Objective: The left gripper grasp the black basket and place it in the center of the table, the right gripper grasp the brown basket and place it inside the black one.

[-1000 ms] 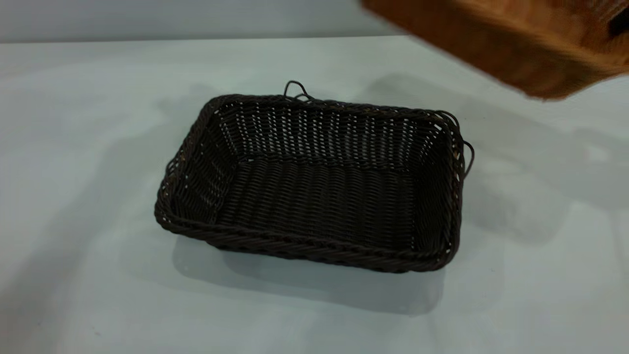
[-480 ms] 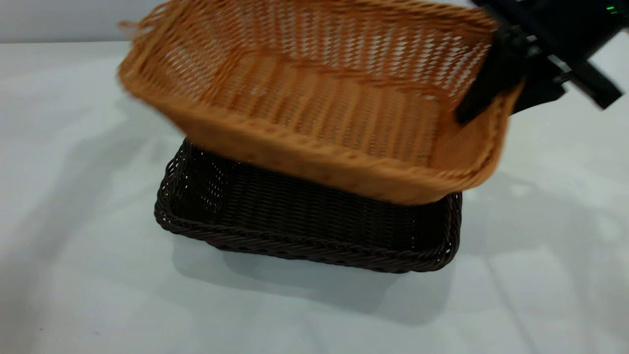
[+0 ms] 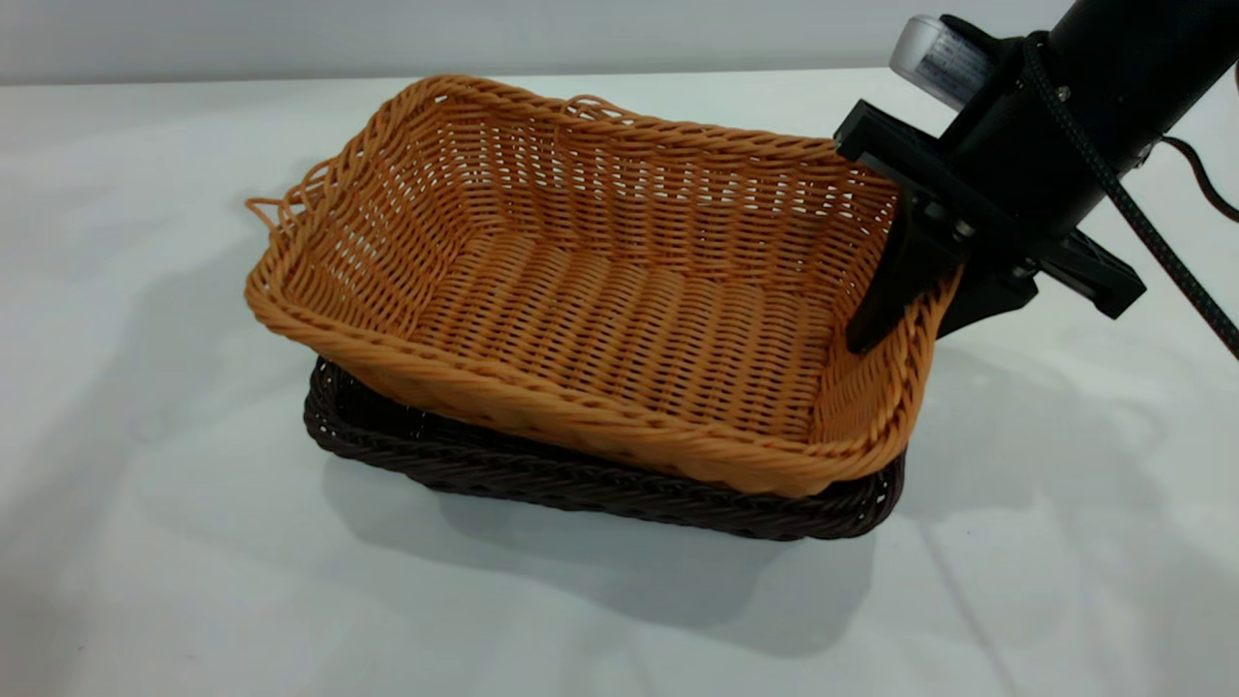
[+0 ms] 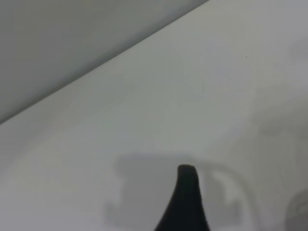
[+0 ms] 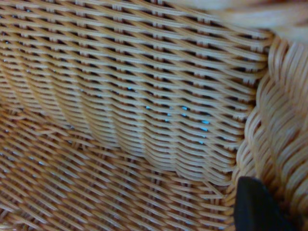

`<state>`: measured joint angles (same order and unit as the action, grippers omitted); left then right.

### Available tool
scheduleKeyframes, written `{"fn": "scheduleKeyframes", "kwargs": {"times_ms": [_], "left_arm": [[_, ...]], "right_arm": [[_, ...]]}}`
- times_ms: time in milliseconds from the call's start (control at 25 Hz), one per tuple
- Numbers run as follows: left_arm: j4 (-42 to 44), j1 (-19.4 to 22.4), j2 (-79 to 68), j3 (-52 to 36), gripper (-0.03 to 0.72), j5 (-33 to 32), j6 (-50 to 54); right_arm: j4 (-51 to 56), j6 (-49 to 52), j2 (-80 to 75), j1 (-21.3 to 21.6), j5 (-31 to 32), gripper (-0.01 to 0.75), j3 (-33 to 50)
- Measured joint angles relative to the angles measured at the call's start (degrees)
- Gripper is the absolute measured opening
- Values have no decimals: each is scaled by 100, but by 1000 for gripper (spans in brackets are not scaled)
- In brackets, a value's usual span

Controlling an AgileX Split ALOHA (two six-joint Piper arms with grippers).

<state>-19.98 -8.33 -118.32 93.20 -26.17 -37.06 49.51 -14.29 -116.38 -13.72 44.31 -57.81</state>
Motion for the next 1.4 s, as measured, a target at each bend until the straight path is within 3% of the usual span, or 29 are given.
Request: {"fn": "scheduleKeyframes", "kwargs": {"times_ms": [80,400,520,920,1240,1400], "left_arm": [[0,0,0,0,573,0,-21],[4,0,0,0,573,-2,-37],[4,0,0,0,573,-1,-37],[21,0,786,0,573,-510,-38],[32,0,2536,0,573,-1678,88],[43,0,3379,0,573,-2248,721]], "right_arm": [[45,-79,0,0,-65,149,0],[-443,-291,0,255,-173,524,-386],[-820,-295,0,344,-23,594,-628],[-1570,-228,1125,344,501,597,-1347],[-1678,-363,3563,344,1002,591,-1396],[-1685,-530,4695,344,1499,591,-1396]]}}
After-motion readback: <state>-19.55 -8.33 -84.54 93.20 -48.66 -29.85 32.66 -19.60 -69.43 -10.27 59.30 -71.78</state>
